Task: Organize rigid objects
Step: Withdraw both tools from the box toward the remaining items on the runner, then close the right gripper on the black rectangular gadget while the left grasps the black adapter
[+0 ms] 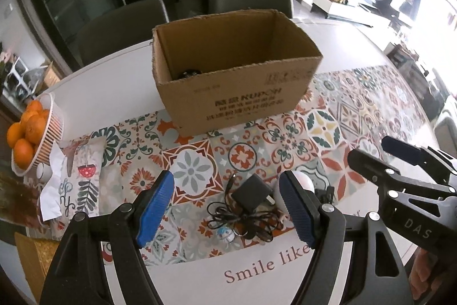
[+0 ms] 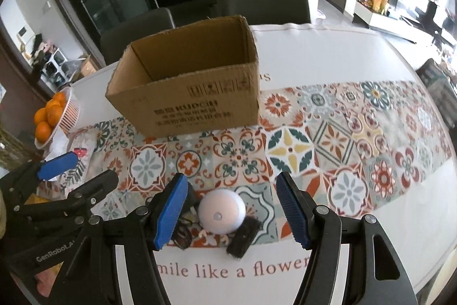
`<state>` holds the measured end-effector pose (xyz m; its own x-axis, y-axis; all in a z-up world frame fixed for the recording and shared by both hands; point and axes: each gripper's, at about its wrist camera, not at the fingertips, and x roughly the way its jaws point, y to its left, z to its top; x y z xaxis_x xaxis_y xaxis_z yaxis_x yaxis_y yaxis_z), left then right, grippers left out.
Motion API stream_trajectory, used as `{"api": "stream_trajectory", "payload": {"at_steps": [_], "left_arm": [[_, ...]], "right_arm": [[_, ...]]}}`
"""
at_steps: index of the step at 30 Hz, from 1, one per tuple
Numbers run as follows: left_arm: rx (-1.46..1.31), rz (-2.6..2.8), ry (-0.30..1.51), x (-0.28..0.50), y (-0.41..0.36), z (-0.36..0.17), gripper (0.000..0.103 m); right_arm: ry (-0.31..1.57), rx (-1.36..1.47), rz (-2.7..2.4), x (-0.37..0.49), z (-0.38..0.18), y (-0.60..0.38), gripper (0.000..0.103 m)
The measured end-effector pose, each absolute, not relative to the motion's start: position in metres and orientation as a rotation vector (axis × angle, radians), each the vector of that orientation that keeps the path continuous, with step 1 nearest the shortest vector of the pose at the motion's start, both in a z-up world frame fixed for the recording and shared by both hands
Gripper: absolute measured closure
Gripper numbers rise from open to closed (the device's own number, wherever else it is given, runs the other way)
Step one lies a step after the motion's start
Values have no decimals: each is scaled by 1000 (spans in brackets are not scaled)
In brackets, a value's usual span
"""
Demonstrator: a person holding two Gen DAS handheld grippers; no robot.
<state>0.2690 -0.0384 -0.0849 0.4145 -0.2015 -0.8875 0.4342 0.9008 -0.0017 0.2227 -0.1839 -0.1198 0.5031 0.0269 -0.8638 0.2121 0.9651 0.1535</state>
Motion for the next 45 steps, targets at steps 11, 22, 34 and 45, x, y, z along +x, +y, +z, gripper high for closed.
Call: {"api": "stream_trajectory", "payload": {"at_steps": [11, 22, 34, 45], "left_arm": [[337, -535, 1043, 246, -40, -100, 27], [424, -722, 1085, 249, -50, -145, 31], [600, -857, 1129, 263, -66, -191, 33], [646, -942, 1148, 273, -74, -214, 38]], "right_arm": [[1032, 392, -173, 184, -144, -179, 37], [1040, 539, -292, 160, -190, -170, 38], [1096, 664, -411, 159, -236, -167, 38], [1104, 719, -491, 157, -261, -168, 38]]}}
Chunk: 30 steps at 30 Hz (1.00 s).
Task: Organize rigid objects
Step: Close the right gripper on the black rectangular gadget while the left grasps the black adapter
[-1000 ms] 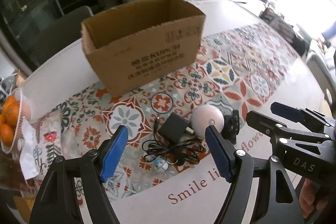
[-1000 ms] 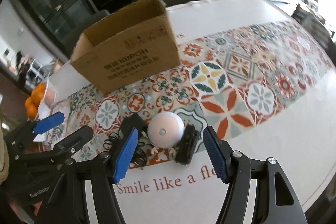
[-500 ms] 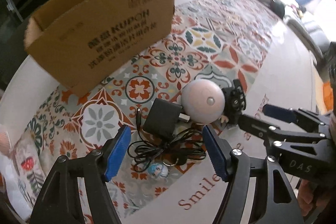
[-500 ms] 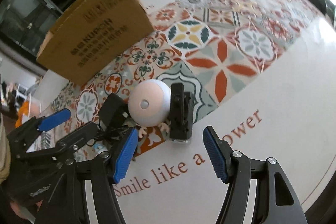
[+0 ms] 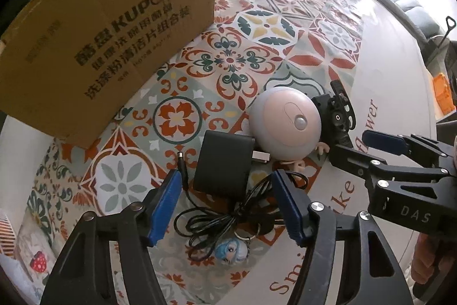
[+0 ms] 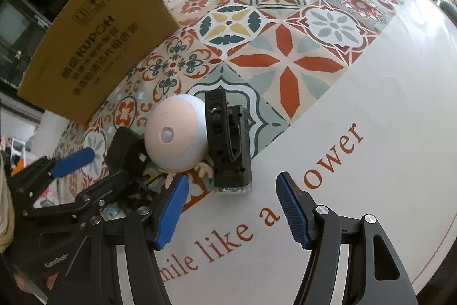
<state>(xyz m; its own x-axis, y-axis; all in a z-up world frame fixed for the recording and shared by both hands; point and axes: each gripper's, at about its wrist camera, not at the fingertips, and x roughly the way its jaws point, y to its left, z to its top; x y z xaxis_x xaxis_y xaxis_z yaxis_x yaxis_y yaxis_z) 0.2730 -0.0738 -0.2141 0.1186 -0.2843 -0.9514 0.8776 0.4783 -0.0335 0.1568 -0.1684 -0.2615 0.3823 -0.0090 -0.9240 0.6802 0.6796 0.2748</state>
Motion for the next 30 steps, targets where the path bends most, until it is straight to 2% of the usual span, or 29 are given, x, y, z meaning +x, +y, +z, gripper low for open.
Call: {"api": "stream_trajectory", "payload": {"at_steps": [6, 18, 21, 25, 30], "left_arm": [[627, -967, 1149, 277, -73, -217, 41], [626, -1002, 1088, 266, -69, -186, 41], [633, -1000, 1102, 272, -74, -195, 41], [638, -995, 1143, 275, -79, -211, 49], [658, -986, 1128, 274, -82, -218, 51]], "right_arm": [[1105, 708, -506, 160, -266, -170, 41], [1054, 678, -491, 152, -235, -163, 41], [1054, 666, -504, 156, -236, -165, 41], [1077, 683, -519, 159, -249, -169, 41], [1084, 674, -539, 156, -257, -172, 43]]}}
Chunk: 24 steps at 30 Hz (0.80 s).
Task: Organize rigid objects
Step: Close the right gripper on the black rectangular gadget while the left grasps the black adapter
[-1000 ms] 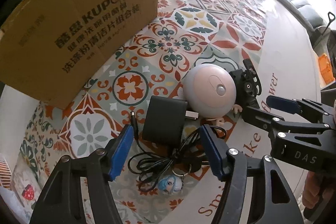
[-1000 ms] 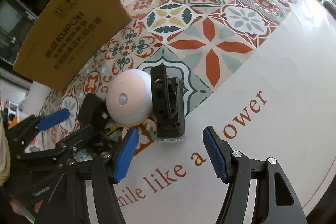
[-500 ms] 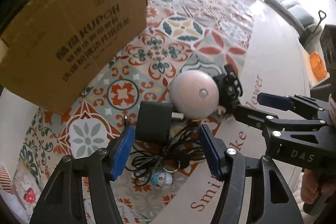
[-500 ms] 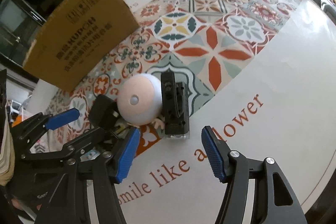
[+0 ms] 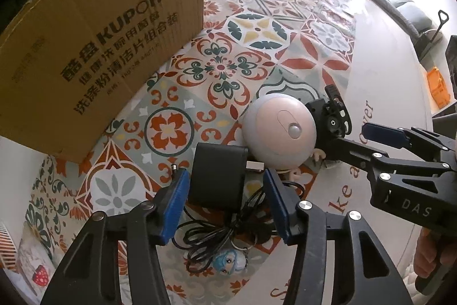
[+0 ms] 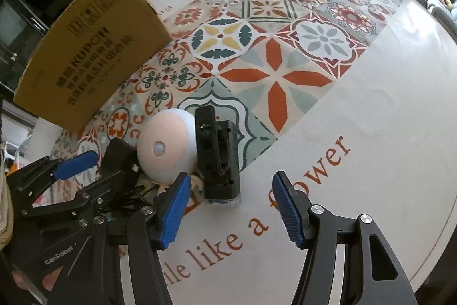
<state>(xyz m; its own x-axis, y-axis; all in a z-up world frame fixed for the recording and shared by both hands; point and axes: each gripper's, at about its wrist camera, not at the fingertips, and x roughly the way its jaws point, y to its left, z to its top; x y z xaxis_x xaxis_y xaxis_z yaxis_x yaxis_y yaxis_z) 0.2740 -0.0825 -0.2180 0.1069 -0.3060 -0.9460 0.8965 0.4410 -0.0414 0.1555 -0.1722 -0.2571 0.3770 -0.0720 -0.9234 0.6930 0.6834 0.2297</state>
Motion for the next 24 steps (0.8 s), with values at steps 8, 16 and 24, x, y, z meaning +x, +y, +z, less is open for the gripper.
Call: {"api": "stream_trajectory", "payload": {"at_steps": [8, 16, 24], "left_arm": [[675, -958, 1182, 281, -84, -229, 58], [633, -946, 1212, 285, -87, -239, 59], [585, -927, 1242, 287, -89, -246, 59]], "right_arm": [[1098, 681, -519, 161, -266, -174, 48], [1105, 690, -509, 163, -274, -176, 52], [1100, 702, -516, 167, -275, -184, 59]]}}
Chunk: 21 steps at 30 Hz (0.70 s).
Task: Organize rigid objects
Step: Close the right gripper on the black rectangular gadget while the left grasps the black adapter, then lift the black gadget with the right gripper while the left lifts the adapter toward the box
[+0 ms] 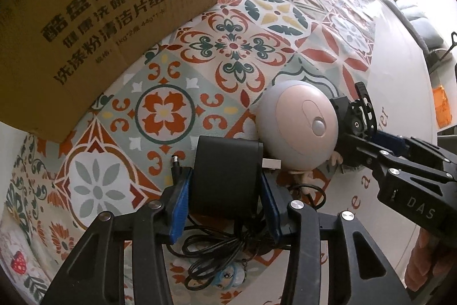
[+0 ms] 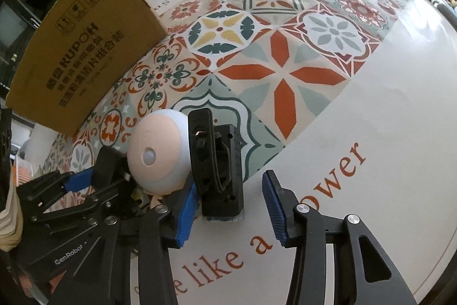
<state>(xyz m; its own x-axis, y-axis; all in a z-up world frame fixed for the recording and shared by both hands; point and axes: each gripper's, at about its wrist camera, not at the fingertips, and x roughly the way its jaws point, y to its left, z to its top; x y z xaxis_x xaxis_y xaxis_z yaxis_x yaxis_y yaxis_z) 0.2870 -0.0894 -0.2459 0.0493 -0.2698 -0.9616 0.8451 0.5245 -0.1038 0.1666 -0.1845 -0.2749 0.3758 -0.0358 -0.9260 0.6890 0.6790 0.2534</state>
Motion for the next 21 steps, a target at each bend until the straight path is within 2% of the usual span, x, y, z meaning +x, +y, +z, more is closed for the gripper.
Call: {"api": "stream_trajectory", "payload": {"at_steps": [8, 13, 21], "left_arm": [[546, -903, 1249, 287, -95, -247, 60], [533, -880, 1241, 283, -96, -247, 61], [455, -853, 1240, 272, -84, -241, 61]], "right_arm": [[1107, 625, -514, 174, -275, -180, 61], [1106, 605, -513, 171, -276, -182, 71], [1100, 609, -495, 164, -272, -184, 72]]}}
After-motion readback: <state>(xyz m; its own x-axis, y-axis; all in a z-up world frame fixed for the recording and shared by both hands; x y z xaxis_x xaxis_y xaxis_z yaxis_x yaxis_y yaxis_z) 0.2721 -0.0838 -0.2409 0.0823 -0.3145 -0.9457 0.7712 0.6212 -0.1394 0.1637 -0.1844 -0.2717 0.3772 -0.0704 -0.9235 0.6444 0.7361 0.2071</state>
